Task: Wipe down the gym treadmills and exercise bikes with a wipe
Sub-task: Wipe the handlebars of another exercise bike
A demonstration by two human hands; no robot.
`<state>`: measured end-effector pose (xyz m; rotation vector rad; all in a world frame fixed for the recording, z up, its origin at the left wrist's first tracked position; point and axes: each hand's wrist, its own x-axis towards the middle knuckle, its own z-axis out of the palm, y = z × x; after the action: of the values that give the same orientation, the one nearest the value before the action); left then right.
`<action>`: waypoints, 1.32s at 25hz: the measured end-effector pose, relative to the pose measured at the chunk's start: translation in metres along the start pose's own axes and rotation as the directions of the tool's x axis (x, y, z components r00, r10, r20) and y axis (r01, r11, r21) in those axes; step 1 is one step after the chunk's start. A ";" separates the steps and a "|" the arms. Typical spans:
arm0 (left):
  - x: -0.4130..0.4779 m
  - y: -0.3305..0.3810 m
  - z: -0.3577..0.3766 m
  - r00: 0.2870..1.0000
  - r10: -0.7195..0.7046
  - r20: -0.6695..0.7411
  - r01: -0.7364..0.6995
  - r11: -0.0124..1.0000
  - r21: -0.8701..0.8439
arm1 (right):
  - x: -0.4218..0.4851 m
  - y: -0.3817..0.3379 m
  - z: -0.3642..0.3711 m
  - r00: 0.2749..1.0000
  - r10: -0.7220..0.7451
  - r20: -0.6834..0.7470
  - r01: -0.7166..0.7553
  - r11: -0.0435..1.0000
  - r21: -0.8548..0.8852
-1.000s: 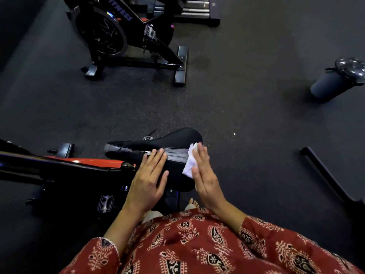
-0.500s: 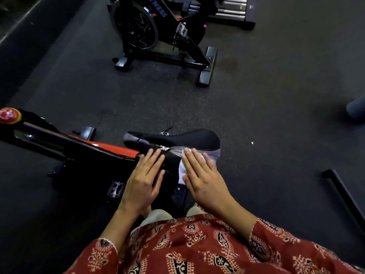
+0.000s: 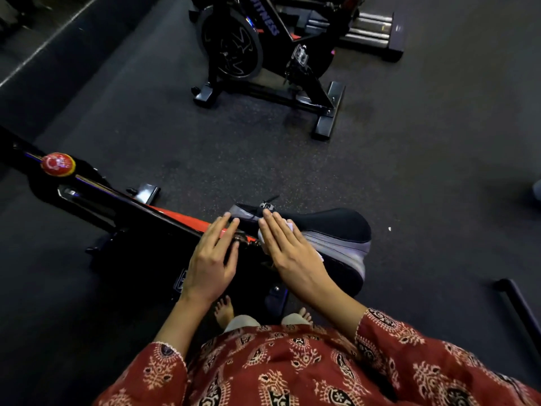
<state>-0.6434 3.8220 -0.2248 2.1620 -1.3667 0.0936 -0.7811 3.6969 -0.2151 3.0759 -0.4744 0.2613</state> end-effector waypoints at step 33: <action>0.047 -0.007 0.009 0.981 0.190 0.025 -0.185 0.973 -0.139 | 0.027 0.049 -0.011 0.834 0.519 0.190 -0.528 0.849 -0.003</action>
<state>-0.6175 3.7818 -0.2187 1.9288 -1.5511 0.0307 -0.7720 3.6423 -0.2005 2.9549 -1.3435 -0.0140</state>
